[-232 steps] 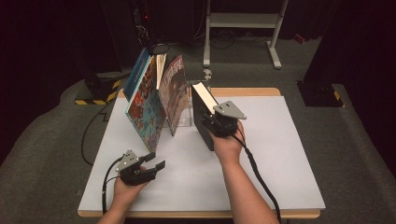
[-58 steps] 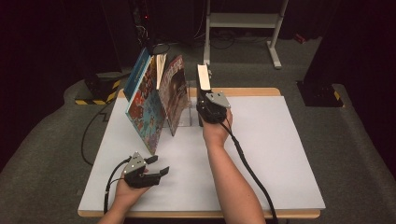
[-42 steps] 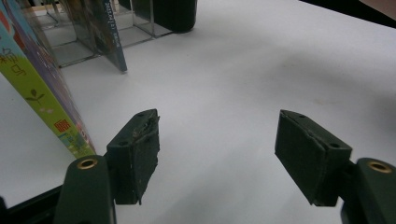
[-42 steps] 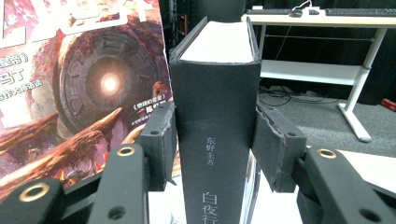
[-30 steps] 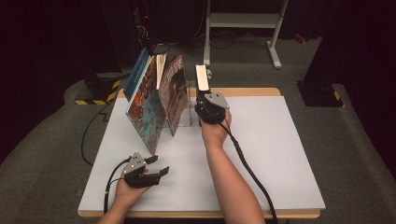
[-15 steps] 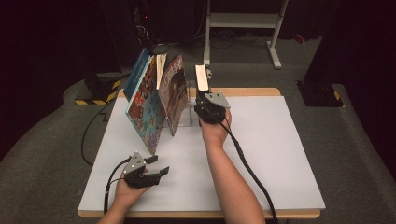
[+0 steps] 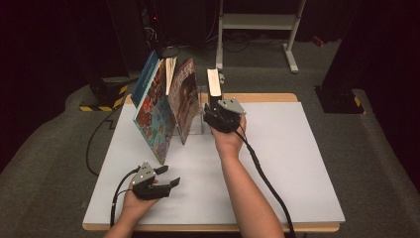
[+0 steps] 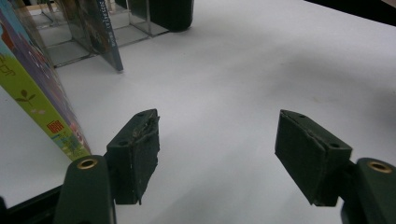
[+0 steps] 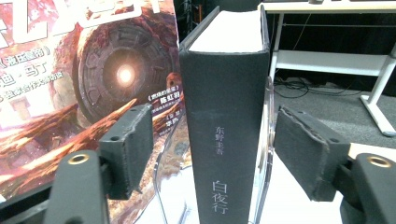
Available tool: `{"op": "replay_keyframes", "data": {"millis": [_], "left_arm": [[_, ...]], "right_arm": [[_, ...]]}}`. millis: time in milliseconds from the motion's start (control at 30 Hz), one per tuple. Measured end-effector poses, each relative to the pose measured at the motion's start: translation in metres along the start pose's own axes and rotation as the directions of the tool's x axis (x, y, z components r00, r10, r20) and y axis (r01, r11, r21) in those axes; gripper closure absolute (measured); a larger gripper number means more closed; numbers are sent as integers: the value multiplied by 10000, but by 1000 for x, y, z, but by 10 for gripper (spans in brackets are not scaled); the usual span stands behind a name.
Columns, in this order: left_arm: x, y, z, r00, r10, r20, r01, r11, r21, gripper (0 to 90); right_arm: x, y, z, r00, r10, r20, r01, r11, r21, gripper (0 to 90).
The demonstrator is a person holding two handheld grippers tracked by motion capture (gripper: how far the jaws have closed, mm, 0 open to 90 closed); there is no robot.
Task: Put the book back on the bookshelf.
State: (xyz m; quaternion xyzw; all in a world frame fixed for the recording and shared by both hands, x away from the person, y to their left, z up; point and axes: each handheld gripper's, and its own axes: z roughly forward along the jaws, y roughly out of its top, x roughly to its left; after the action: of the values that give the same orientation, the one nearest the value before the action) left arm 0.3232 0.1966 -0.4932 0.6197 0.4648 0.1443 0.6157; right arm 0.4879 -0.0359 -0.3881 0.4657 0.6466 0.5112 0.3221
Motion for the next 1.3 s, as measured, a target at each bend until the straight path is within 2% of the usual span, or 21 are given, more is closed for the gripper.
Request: {"op": "replay_keyframes", "data": {"millis": [167,200,233,267,467,733,1033,1200,1300], "left_arm": [[-1,0,0,10000,81,30,-81,10000,-12,307],[-2,0,0,10000,-3,48,3,10000,-42,307],[-2,0,0,10000,15,50,-15,10000,-31,307],[-1,0,-1,9998,197,21,-197,9998,12,305],[-2,0,-1,9999,156,27,-156,9999,-2,299],[-4,-2,1,9996,263,47,-264,9996,109,284],[-3,-1,1,9991,410,-86,-408,9990,190,265],[-2,0,1,9991,390,-158,-388,9992,117,262],[0,2,0,9988,403,-263,-400,9992,87,262]], "right_arm": [[-2,-1,-3,9998,28,-218,-23,9998,219,194],[-2,-2,-4,9997,47,-219,-41,9997,246,190],[-2,-2,-4,9997,4,-231,2,9997,252,188],[-3,-2,-5,9997,-11,-256,18,9997,253,185],[-4,-5,-10,9994,-168,-304,177,9994,300,169],[-3,-17,-19,9977,-499,-463,526,9970,576,149],[-6,-35,-37,9949,-569,-833,623,9960,637,144],[-13,-43,-52,9935,-610,-964,673,9957,635,140],[-22,-49,-67,9931,-600,-1009,664,9959,611,139]]}}
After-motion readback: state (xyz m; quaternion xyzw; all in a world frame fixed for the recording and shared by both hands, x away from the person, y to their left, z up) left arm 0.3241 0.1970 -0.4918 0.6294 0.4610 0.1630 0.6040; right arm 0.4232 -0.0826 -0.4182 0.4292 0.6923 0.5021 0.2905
